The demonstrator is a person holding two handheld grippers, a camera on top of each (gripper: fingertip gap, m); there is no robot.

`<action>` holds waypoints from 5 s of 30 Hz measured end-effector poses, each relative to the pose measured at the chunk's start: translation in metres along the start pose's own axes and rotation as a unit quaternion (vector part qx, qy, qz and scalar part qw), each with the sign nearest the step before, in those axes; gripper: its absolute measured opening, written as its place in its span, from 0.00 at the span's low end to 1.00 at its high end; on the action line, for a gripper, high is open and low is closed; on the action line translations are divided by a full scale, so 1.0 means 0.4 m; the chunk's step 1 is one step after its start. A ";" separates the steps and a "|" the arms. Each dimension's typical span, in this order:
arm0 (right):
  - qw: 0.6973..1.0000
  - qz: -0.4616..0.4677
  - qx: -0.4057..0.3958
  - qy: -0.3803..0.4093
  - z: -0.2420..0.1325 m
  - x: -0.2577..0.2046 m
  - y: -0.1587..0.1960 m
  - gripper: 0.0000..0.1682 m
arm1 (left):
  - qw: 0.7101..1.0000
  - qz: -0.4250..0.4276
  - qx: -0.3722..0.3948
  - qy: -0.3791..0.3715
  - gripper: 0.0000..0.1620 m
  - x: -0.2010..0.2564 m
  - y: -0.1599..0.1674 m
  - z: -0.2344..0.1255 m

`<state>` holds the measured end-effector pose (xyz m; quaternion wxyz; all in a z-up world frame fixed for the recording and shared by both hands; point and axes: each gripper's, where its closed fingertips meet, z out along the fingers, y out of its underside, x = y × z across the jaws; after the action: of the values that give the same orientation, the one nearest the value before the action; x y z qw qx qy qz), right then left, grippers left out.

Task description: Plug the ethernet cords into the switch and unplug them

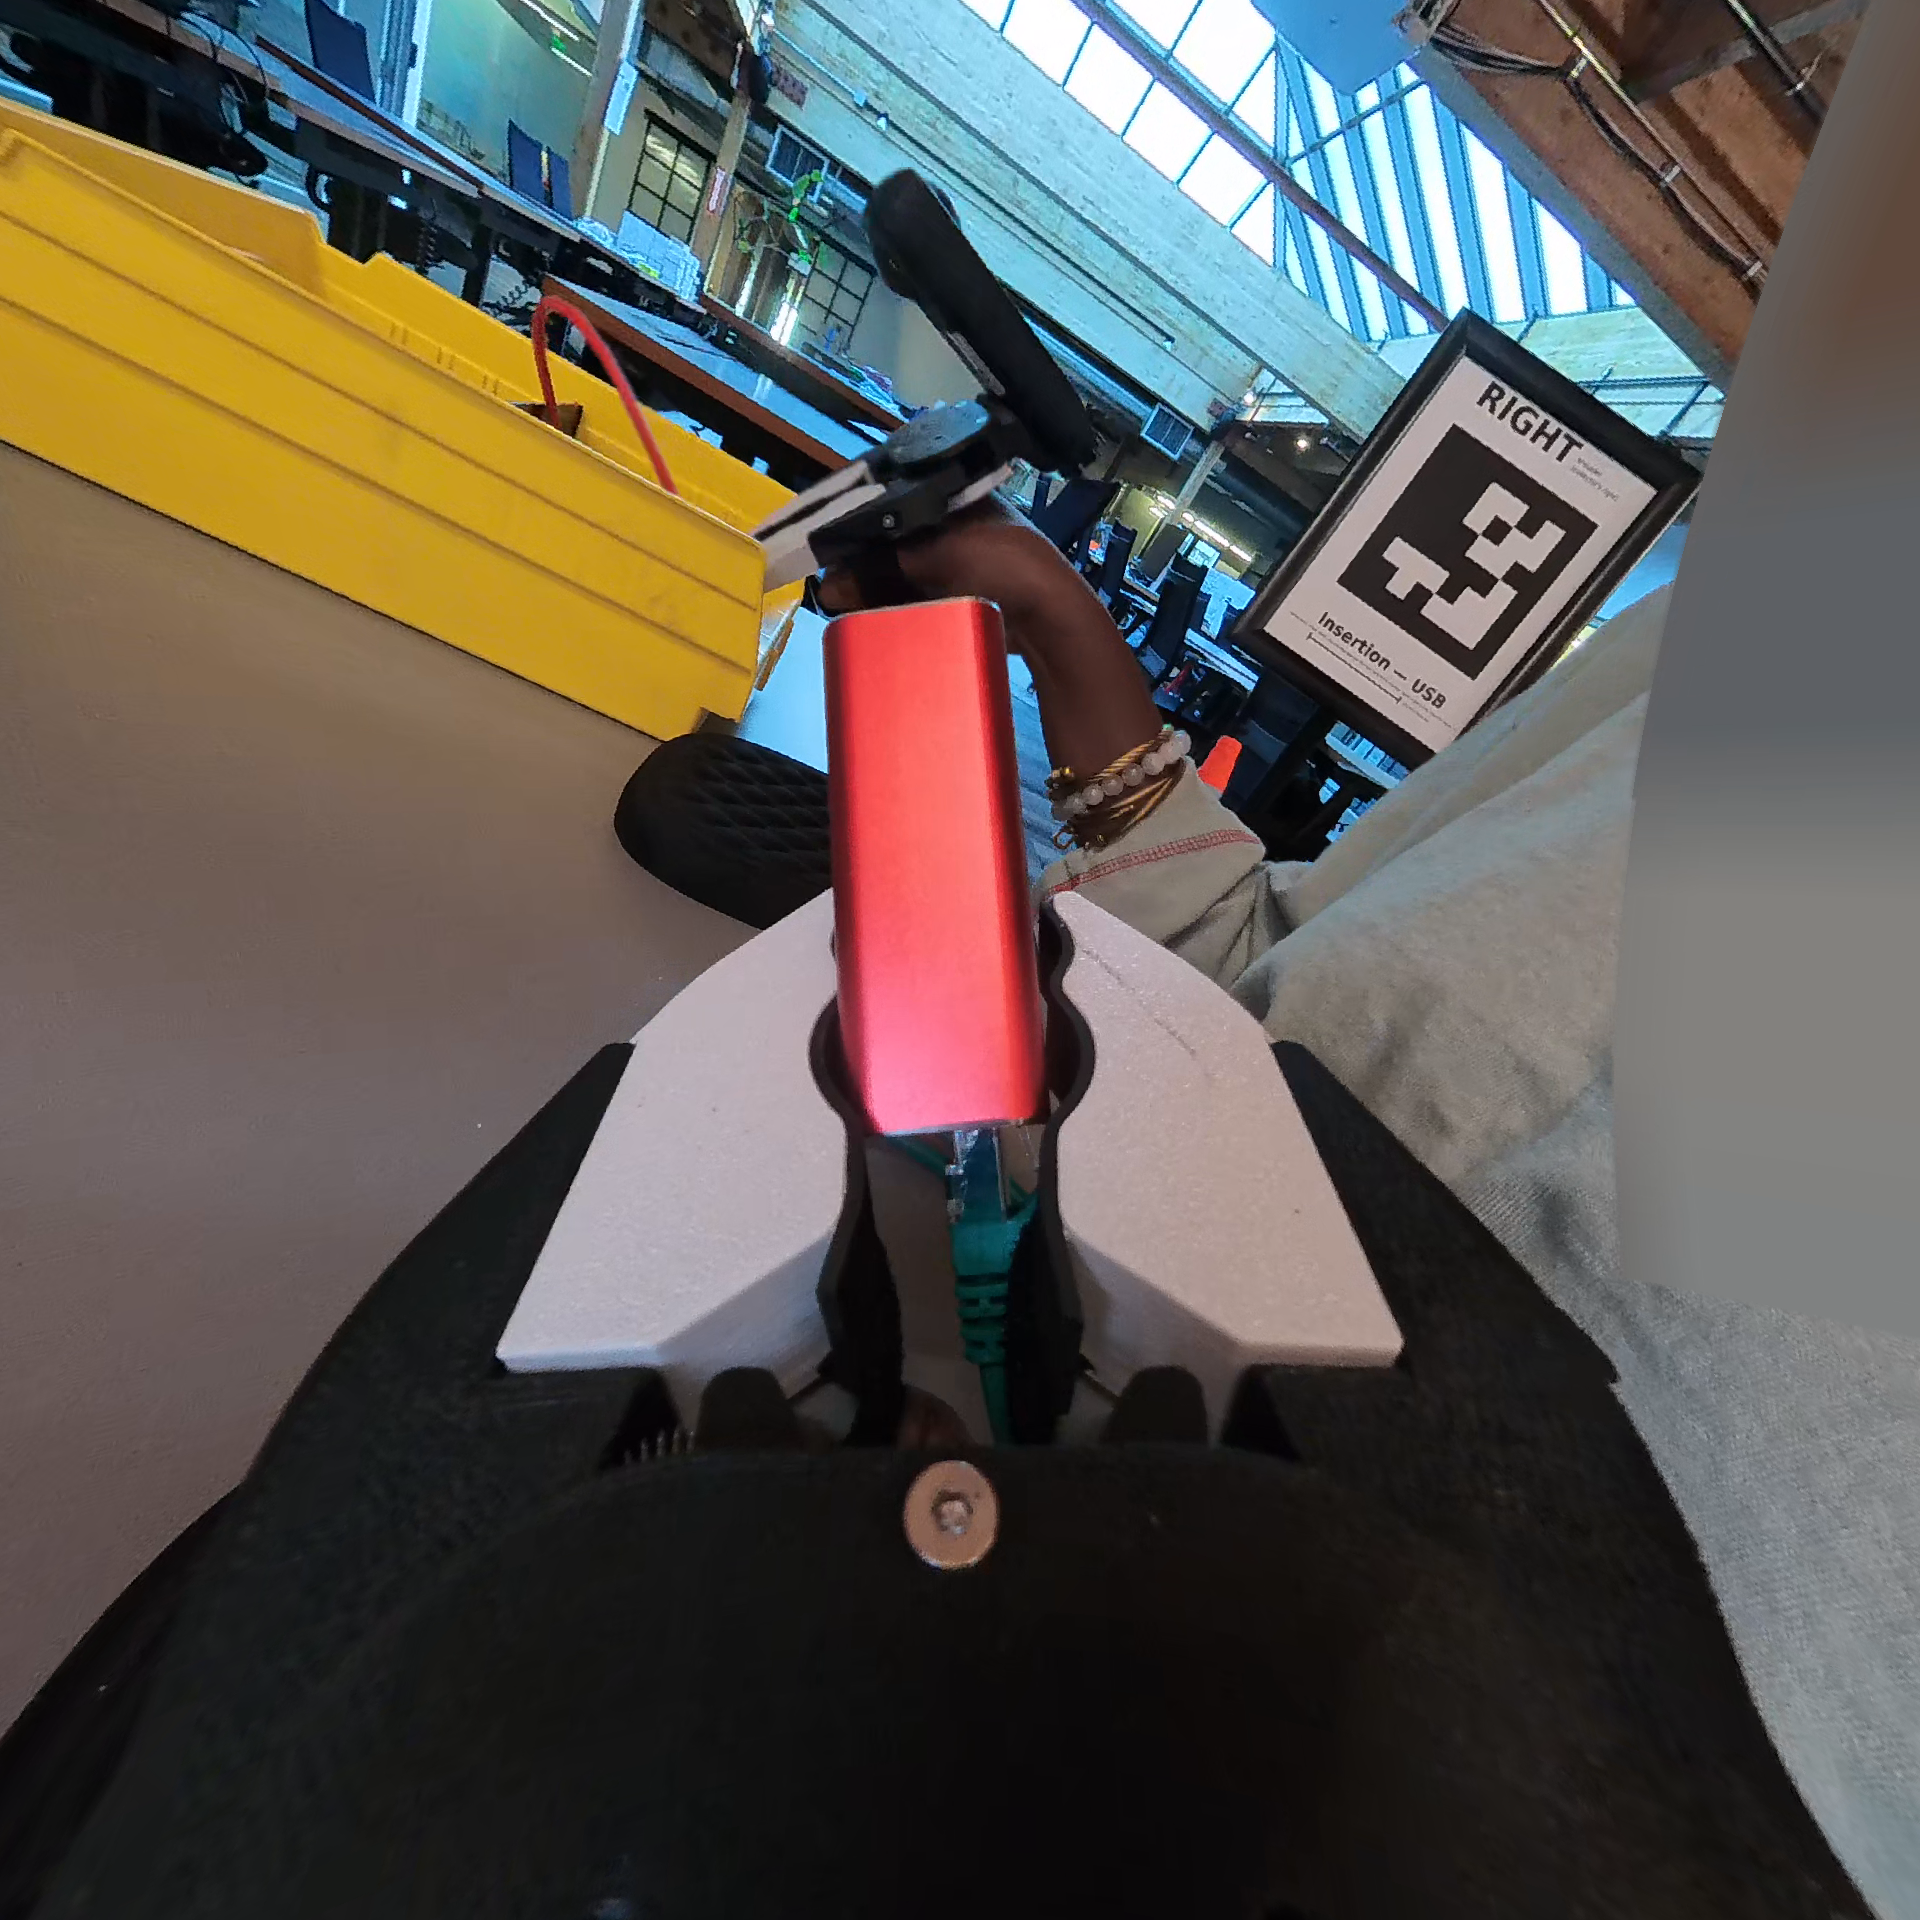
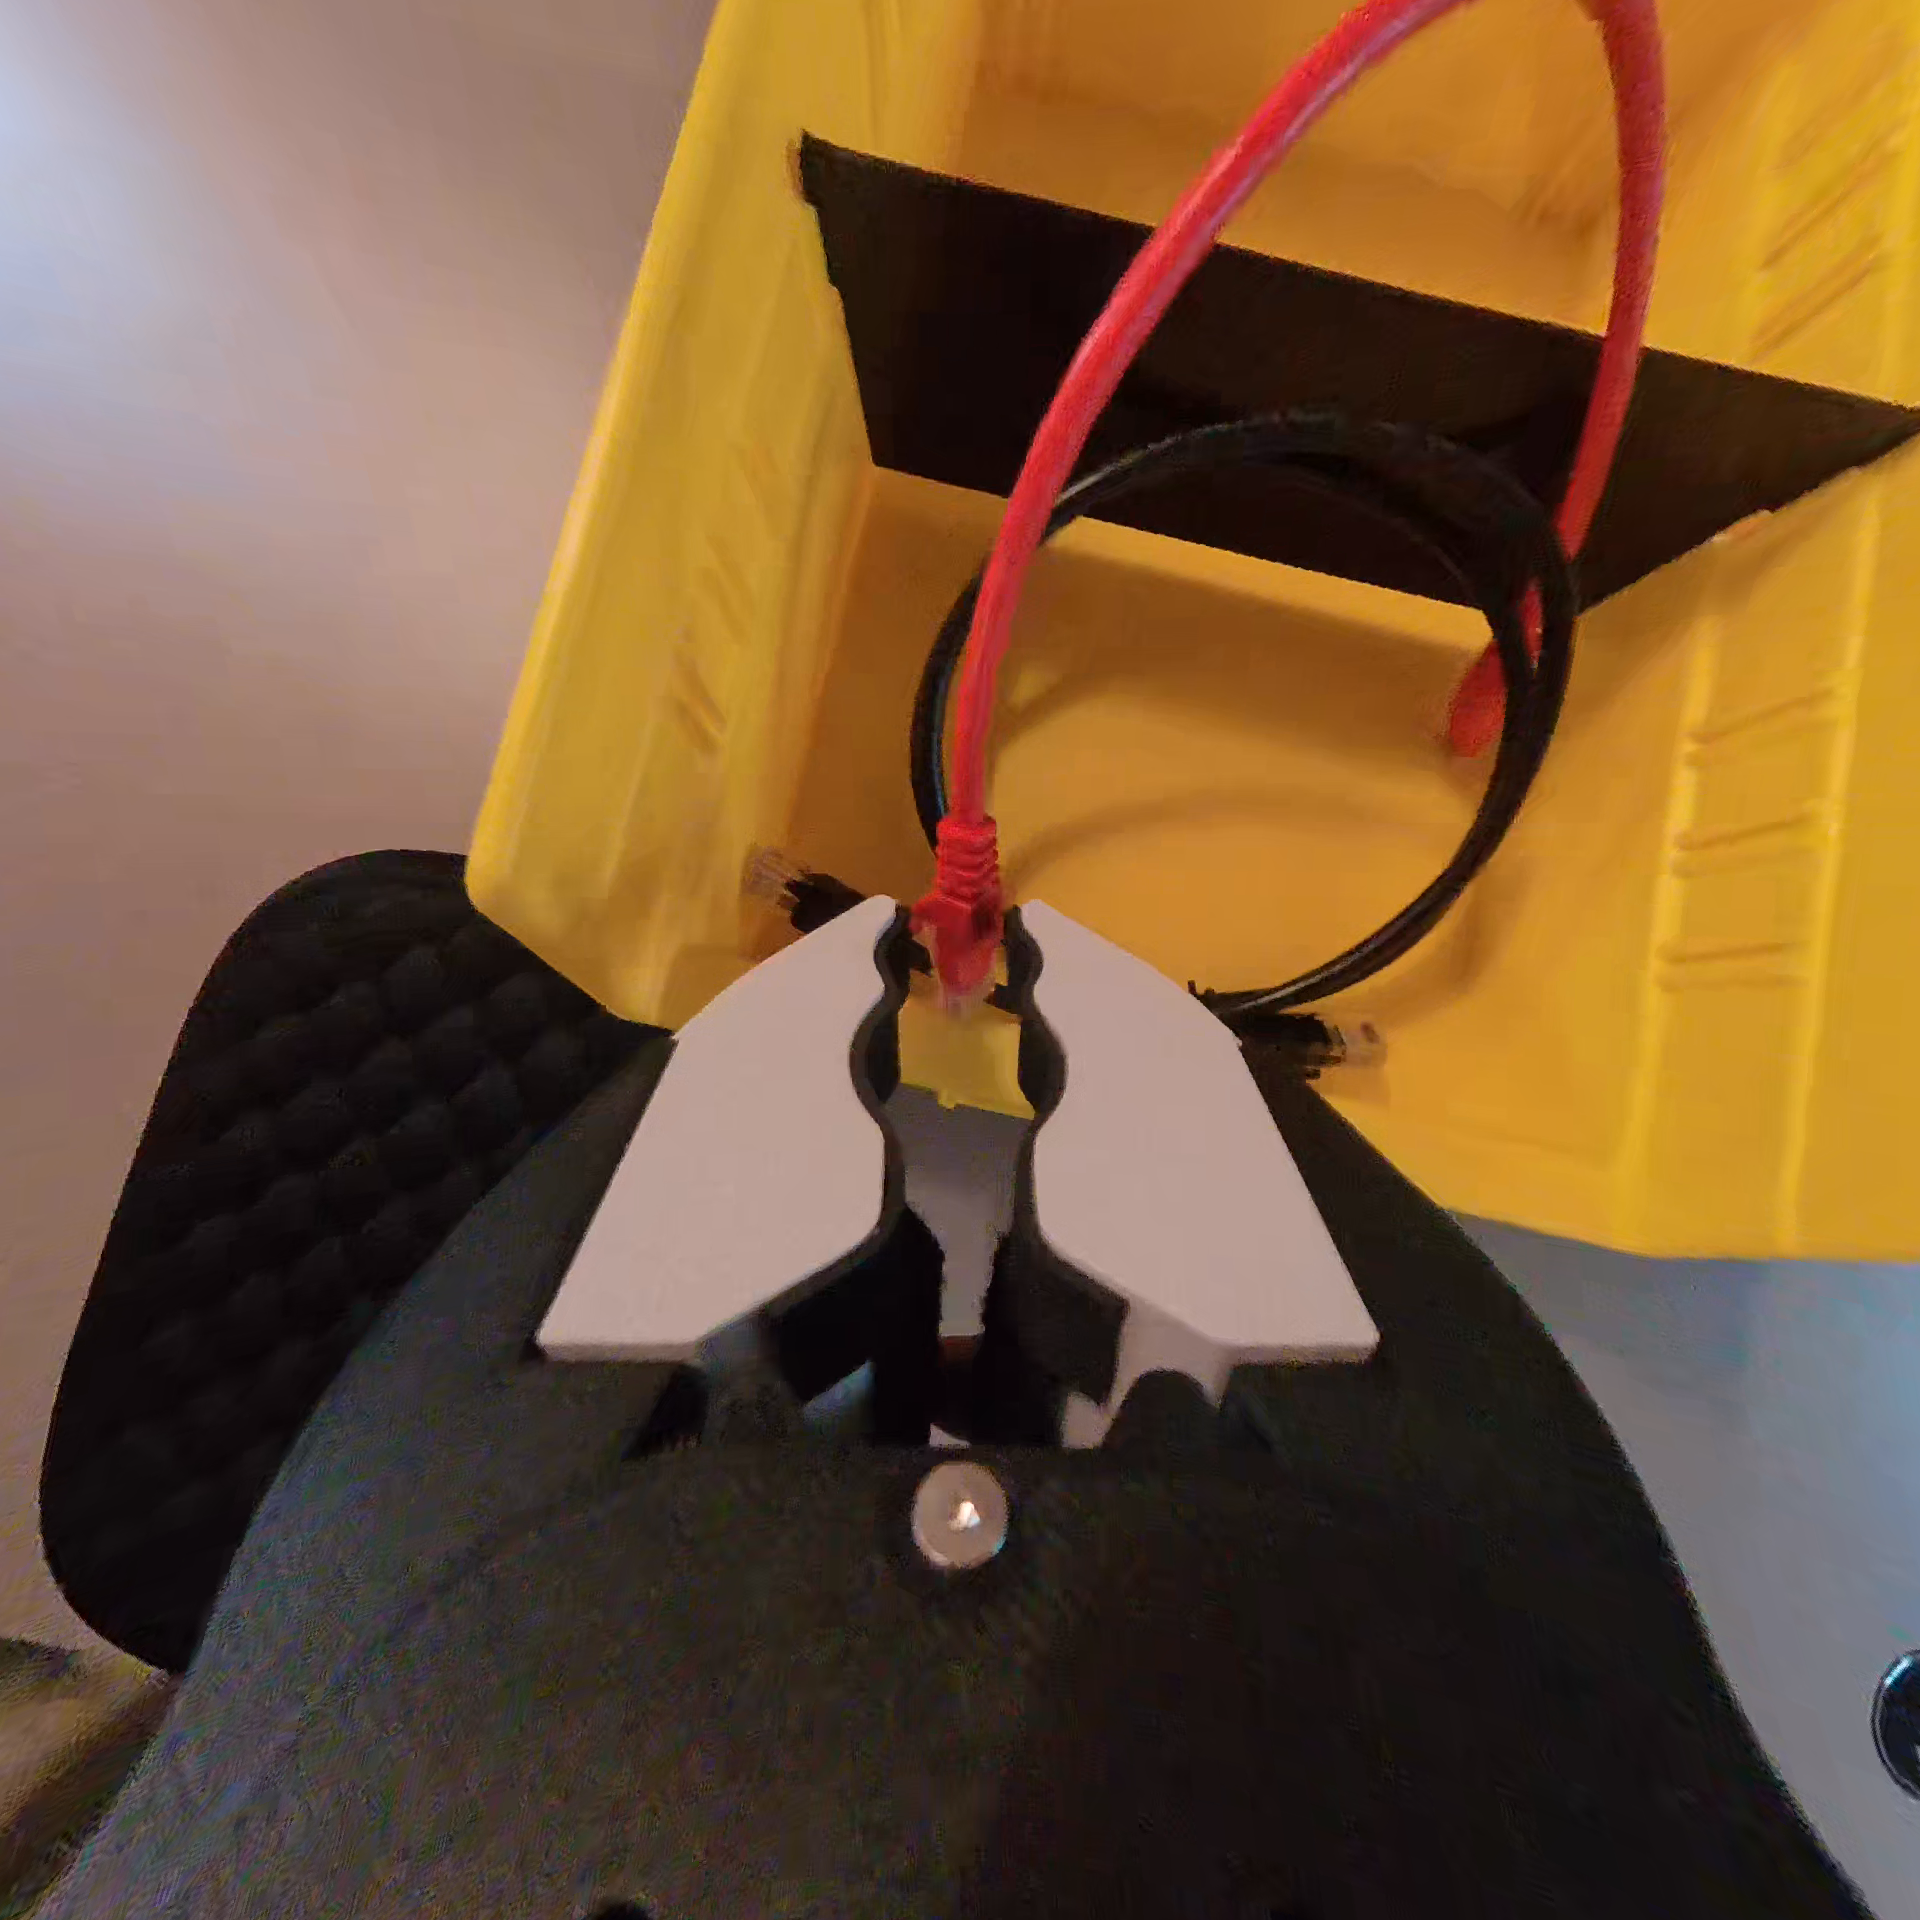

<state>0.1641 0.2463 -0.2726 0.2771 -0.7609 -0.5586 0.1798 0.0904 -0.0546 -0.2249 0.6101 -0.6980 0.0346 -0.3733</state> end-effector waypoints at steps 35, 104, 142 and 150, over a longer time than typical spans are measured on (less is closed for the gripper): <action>0.744 -0.204 0.107 -0.627 -0.171 -0.858 -0.110 0.16 | 1.000 0.024 0.010 0.004 0.24 0.014 -0.012 -0.006; 0.655 -0.048 0.352 -0.667 -0.298 -0.750 -0.175 0.16 | 0.989 0.063 0.120 -0.051 0.16 0.069 -0.155 0.019; 0.740 -0.145 0.371 -0.542 -0.196 -0.718 -0.154 0.09 | 0.988 0.080 0.096 -0.089 0.17 -0.011 -0.087 0.019; 0.744 -0.155 0.458 -0.461 -0.226 -0.719 -0.166 0.09 | 0.988 0.060 0.133 -0.043 0.17 0.012 -0.106 0.017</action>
<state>0.0775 -0.0320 -0.1708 0.3247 -0.2697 -0.5793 0.6973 0.0805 -0.0405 -0.1853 0.7195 -0.6230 0.0000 -0.3070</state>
